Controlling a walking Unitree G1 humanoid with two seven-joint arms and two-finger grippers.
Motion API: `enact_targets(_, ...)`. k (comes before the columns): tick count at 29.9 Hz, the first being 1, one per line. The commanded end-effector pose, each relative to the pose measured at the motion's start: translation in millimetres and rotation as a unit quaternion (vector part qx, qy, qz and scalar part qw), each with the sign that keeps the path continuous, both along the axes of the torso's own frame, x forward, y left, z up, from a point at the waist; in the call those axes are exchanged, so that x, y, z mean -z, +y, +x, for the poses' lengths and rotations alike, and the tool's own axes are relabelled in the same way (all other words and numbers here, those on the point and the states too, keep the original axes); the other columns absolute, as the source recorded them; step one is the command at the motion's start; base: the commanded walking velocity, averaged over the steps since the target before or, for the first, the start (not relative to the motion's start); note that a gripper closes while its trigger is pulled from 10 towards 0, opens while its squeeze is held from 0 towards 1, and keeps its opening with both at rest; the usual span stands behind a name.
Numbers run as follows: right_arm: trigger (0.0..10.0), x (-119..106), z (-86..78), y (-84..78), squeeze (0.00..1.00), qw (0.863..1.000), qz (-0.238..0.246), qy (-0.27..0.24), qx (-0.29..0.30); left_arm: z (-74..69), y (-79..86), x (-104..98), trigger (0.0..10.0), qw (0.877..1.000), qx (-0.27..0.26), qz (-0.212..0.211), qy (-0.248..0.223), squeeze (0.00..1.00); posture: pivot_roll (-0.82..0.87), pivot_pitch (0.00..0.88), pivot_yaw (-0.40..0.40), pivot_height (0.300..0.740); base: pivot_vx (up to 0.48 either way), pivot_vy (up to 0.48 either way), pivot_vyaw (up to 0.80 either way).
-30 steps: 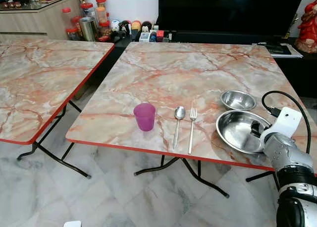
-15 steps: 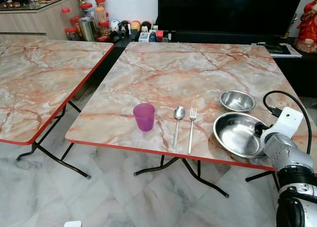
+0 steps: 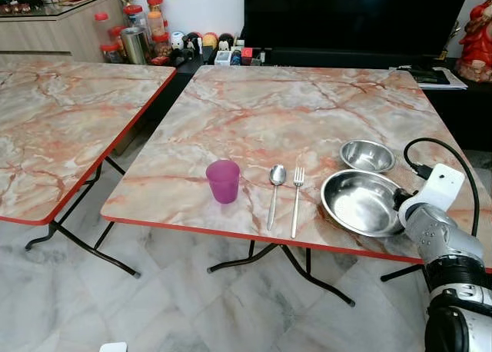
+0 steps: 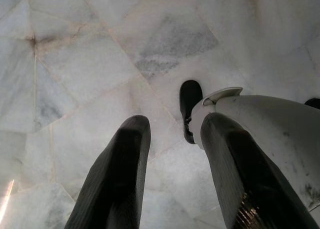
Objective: Setting the table
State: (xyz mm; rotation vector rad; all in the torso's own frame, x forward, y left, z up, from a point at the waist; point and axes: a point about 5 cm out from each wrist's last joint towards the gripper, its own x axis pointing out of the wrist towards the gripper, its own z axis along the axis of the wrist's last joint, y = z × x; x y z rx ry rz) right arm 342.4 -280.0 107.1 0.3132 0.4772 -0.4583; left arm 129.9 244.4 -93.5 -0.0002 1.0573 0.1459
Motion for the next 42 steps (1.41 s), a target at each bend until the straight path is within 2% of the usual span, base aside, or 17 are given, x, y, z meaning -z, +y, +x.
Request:
enact_targets(1,0.0,-7,3.0,2.2,0.00,1.000,0.005,-0.011,-0.002,-1.2,3.8,0,10.0,1.000,0.006,0.004,0.009,0.00,-0.04,0.000,0.021,0.732,0.000,0.000,0.00)
enact_targets(14,0.0,-7,-0.9,2.6,0.00,1.000,0.021,-0.017,-0.015,-1.7,4.5,0,10.0,1.000,0.007,0.003,0.012,0.00,-0.03,0.000,0.023,0.732,0.000,0.000,0.00)
enact_targets(22,0.0,-8,-2.7,14.5,0.00,0.995,0.045,-0.034,-0.080,-1.6,5.1,-1,10.0,1.000,0.010,0.002,0.013,0.00,-0.04,0.000,0.027,0.732,0.000,0.000,0.00)
enact_targets(25,0.0,-10,-3.7,16.9,0.00,0.994,0.047,-0.037,-0.087,-1.6,5.5,-1,10.0,1.000,0.010,0.002,0.013,0.00,-0.03,0.000,0.028,0.732,0.000,0.000,0.00)
enact_targets(31,0.0,-37,-0.6,12.4,0.00,0.989,0.064,-0.109,-0.074,-1.3,6.6,-1,10.0,1.000,0.010,0.003,0.014,0.00,-0.03,0.000,0.033,0.732,0.000,0.000,0.00)
enact_targets(32,0.0,-37,-0.6,12.4,0.00,0.989,0.064,-0.109,-0.074,-1.3,6.6,-1,10.0,1.000,0.010,0.003,0.014,0.00,-0.03,0.000,0.033,0.732,0.000,0.000,0.00)
enact_targets(33,10.0,-46,1.4,13.4,0.00,0.985,0.073,-0.136,-0.077,-1.2,6.8,-1,10.0,1.000,0.010,0.004,0.013,0.00,-0.03,0.000,0.035,0.732,0.000,0.000,0.00)
enact_targets(36,10.0,-57,3.3,15.5,0.00,0.979,0.082,-0.167,-0.085,-1.1,6.9,-1,10.0,1.000,0.010,0.004,0.013,0.00,-0.03,0.000,0.035,0.732,0.000,0.000,0.00)
enact_targets(42,10.0,-86,7.7,27.1,0.00,0.956,0.109,-0.249,-0.107,-0.4,6.9,-2,10.0,1.000,0.006,0.001,0.009,0.00,-0.03,0.000,0.036,0.732,0.000,0.000,0.00)
